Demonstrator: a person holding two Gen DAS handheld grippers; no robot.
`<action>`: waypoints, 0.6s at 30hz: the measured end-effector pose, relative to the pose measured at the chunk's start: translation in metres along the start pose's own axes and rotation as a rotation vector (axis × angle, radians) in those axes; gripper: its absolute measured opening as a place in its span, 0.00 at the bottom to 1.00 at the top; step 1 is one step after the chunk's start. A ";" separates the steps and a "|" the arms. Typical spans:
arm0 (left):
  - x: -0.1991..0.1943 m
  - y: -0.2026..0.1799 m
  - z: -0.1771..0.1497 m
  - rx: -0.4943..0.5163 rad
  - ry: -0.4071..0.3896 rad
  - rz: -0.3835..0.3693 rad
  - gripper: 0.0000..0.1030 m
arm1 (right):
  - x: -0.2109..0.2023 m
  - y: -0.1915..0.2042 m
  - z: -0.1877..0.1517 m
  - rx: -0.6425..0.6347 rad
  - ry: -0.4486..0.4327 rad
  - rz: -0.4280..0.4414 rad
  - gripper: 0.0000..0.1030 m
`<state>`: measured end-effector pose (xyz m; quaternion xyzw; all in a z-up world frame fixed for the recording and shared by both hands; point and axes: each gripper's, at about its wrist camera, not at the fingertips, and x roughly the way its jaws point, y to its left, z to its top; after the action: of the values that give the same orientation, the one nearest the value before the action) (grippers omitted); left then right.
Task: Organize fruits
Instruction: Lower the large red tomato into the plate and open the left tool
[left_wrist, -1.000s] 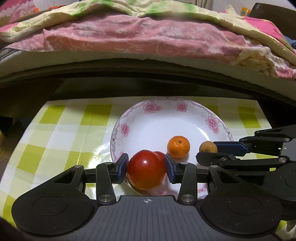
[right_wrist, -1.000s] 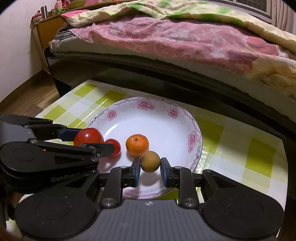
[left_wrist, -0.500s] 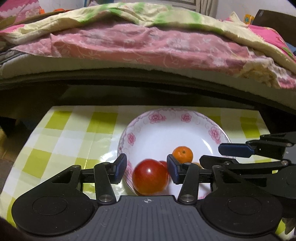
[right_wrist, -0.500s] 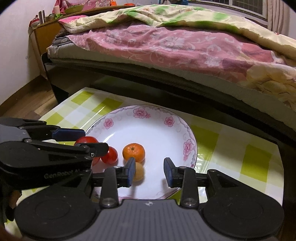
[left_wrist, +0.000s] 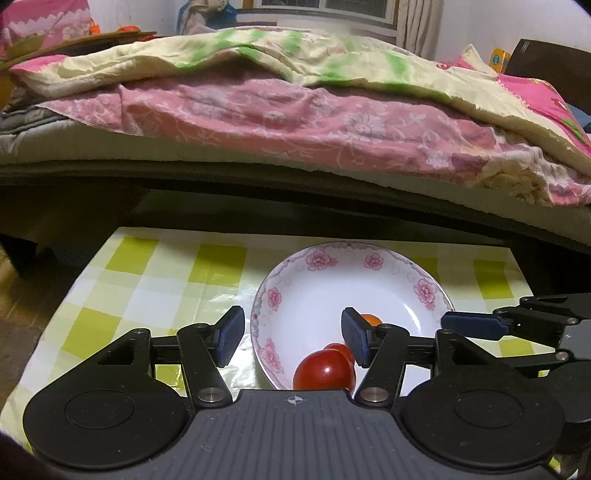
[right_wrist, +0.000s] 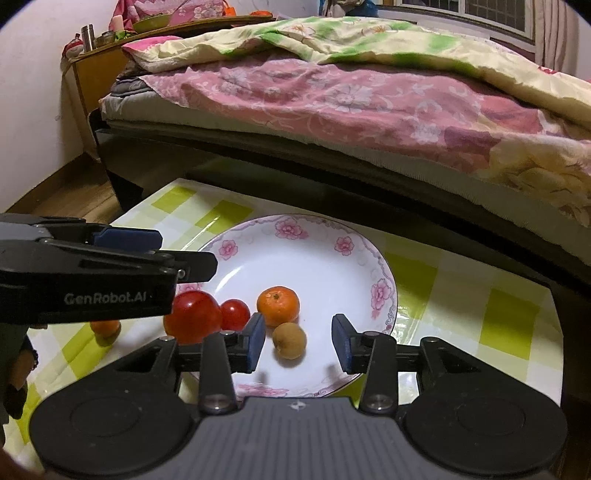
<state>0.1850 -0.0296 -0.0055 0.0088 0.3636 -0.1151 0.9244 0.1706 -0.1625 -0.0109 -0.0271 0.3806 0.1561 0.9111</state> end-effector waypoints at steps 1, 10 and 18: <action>-0.002 0.001 0.000 -0.001 -0.002 0.002 0.64 | -0.002 0.000 0.000 0.002 -0.003 -0.003 0.41; -0.026 0.018 -0.009 -0.011 0.002 0.033 0.64 | -0.019 0.001 -0.009 0.008 0.000 -0.008 0.41; -0.043 0.034 -0.024 -0.025 0.030 0.050 0.64 | -0.036 0.014 -0.026 -0.015 0.021 0.005 0.41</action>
<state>0.1454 0.0150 0.0035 0.0079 0.3787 -0.0874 0.9214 0.1246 -0.1635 -0.0032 -0.0345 0.3888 0.1610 0.9065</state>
